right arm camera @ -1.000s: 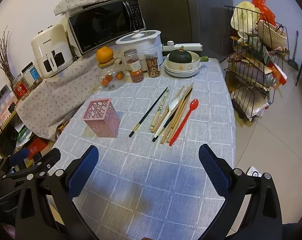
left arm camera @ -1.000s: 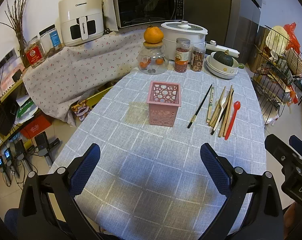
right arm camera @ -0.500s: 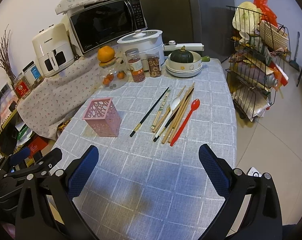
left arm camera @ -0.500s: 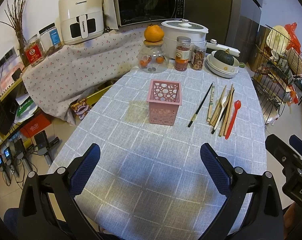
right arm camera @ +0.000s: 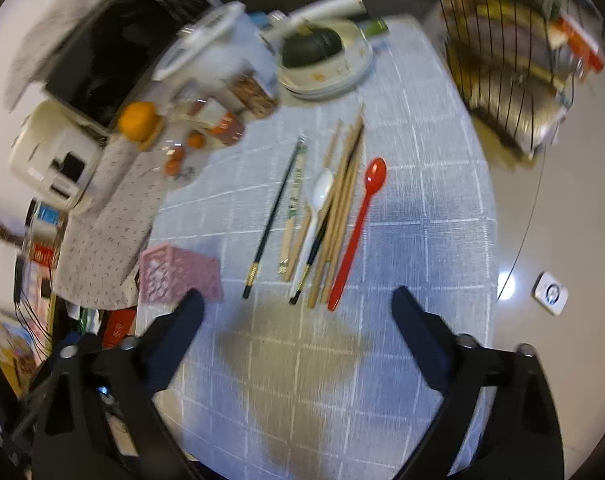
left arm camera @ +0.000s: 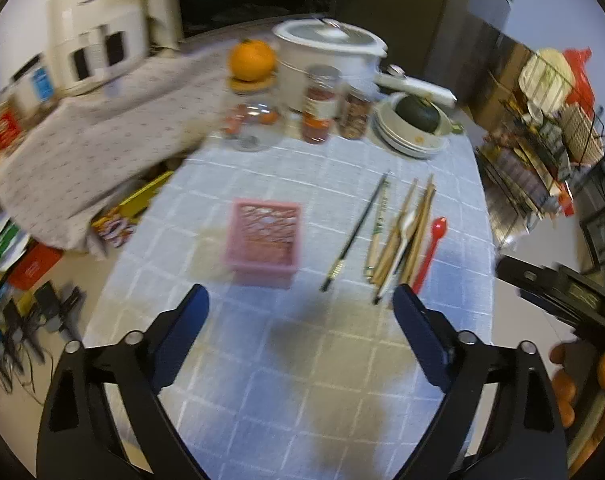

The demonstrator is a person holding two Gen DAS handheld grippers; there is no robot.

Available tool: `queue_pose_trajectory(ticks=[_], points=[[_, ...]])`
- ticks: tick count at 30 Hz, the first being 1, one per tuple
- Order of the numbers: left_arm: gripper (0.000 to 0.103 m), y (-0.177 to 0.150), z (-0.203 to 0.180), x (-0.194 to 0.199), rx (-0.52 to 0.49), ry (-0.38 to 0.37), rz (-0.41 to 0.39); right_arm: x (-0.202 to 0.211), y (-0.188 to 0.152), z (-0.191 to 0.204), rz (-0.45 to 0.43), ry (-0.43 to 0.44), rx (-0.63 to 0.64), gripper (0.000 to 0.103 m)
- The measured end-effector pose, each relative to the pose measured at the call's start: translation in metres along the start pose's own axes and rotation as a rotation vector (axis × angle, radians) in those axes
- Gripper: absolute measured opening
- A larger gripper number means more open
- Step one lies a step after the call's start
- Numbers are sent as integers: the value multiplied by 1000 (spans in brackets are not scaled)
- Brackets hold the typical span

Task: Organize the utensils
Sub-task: 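Grasp the black chopstick with the left tool while the right tool grasps a wooden chopstick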

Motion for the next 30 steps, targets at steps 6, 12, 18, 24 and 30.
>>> queue_pose_trajectory(ticks=[6,12,18,24,30], points=[[66,37,-21,-60,-49,-15,100,-51,42,-14,109,11,-76,51],[50,56,-36,-133,-133,-2,197,-92,70,-27,157,20,-109,36],[33,61,-29,-201,-117,-26,304,-118,83,-25,189,32,-86,34],[31,66,-27,-242,-137,-12,343,-134,89,-18,209,44,-53,34],[32,58,-36,-266,-190,-8,379,-141,93,-23,214,43,-57,27]])
Point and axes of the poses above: each gripper's, at about its wrist camera, not at the fingertips, and x roughly against the way its jaws point, z to its left, y to its top, the point moved 4 cm from there along -x, roughly the way its jaws point, and after that the axes turned 10 degrees about -y, right-handed, at the moved point
